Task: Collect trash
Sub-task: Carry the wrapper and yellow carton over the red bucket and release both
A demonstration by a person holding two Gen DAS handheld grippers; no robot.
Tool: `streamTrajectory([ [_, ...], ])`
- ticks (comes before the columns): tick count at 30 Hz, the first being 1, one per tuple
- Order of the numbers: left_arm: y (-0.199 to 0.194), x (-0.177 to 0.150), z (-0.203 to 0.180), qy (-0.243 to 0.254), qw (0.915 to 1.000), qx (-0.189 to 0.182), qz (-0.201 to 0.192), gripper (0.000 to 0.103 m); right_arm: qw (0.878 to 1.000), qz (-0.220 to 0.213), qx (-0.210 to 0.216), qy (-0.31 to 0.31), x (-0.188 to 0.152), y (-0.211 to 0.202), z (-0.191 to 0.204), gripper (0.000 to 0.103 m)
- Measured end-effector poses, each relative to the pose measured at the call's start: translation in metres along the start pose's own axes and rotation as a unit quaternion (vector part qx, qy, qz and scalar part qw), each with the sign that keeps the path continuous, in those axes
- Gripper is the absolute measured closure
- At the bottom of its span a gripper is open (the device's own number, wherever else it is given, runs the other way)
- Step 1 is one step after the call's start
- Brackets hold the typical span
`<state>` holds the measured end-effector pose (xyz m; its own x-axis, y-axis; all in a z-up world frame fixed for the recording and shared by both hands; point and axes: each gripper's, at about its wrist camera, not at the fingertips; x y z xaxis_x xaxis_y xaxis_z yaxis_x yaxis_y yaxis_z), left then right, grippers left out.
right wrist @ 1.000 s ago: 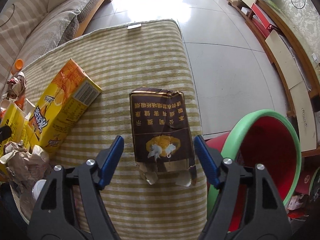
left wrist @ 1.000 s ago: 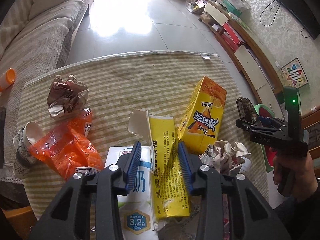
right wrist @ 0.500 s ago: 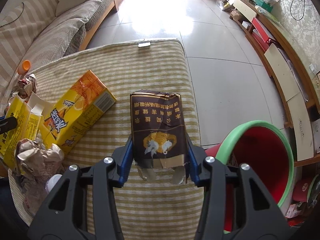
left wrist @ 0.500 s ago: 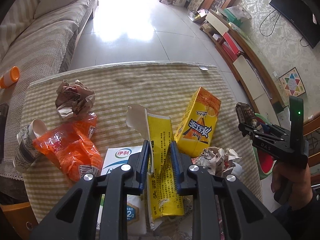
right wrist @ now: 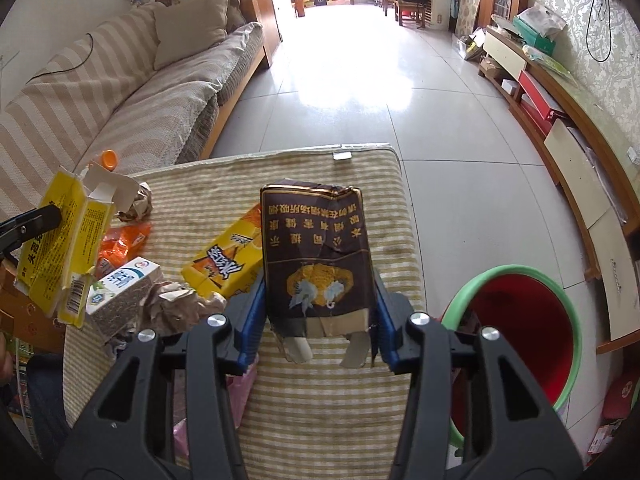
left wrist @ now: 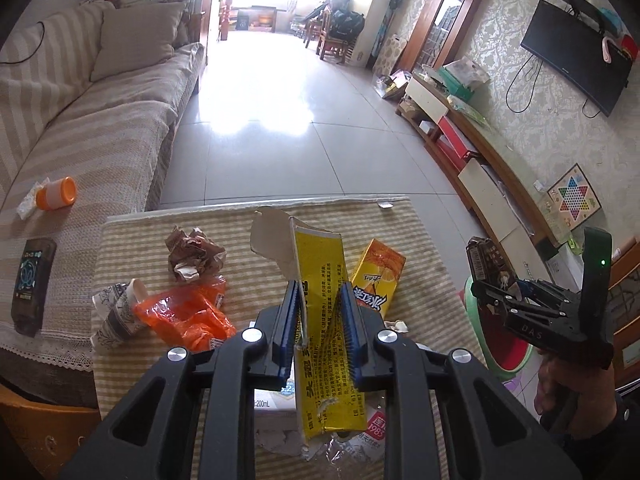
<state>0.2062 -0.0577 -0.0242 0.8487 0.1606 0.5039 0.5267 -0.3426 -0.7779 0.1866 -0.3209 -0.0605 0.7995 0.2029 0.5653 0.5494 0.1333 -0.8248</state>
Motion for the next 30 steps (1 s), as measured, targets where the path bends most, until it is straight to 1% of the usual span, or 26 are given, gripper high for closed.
streamTrajectory([
  [4, -0.021, 0.0, -0.017, 0.017, 0.9996, -0.009, -0.02, 0.085, 1.0, -0.023, -0.002, 0.005, -0.002, -0.03, -0.006, 0.057],
  [7, -0.029, -0.004, -0.035, 0.032, 0.999, -0.02, -0.023, 0.085, 0.999, -0.033, -0.008, 0.012, -0.008, -0.049, -0.014, 0.057],
  [10, -0.031, -0.011, -0.055, 0.048, 0.9982, -0.031, -0.02, 0.085, 0.999, -0.037, -0.027, 0.017, -0.022, -0.065, -0.023, 0.057],
  [12, -0.029, -0.017, -0.071, 0.06, 0.9973, -0.039, -0.016, 0.085, 0.998, -0.037, -0.036, 0.031, -0.035, -0.075, -0.035, 0.057],
  [19, -0.011, -0.042, -0.131, 0.102, 0.9916, -0.08, 0.005, 0.085, 0.992, -0.038, -0.071, 0.096, -0.077, -0.105, -0.087, 0.057],
  [24, 0.009, -0.057, -0.175, 0.116, 0.9865, -0.113, 0.023, 0.085, 0.987, -0.045, -0.083, 0.133, -0.093, -0.117, -0.12, 0.057],
  [30, 0.031, -0.071, -0.228, 0.149, 0.9786, -0.136, 0.04, 0.085, 0.98, -0.042, -0.092, 0.172, -0.111, -0.12, -0.155, 0.057],
])
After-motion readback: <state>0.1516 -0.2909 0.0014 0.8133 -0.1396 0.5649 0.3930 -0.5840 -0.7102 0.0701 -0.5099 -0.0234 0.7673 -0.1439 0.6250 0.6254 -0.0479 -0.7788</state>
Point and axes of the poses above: each gripper's, at about its wrist camera, not at the fingertips, and y roughly the way its jaws point, z to its left, x to its top, and after that the axes turned 15 degrees about -y, right-handed
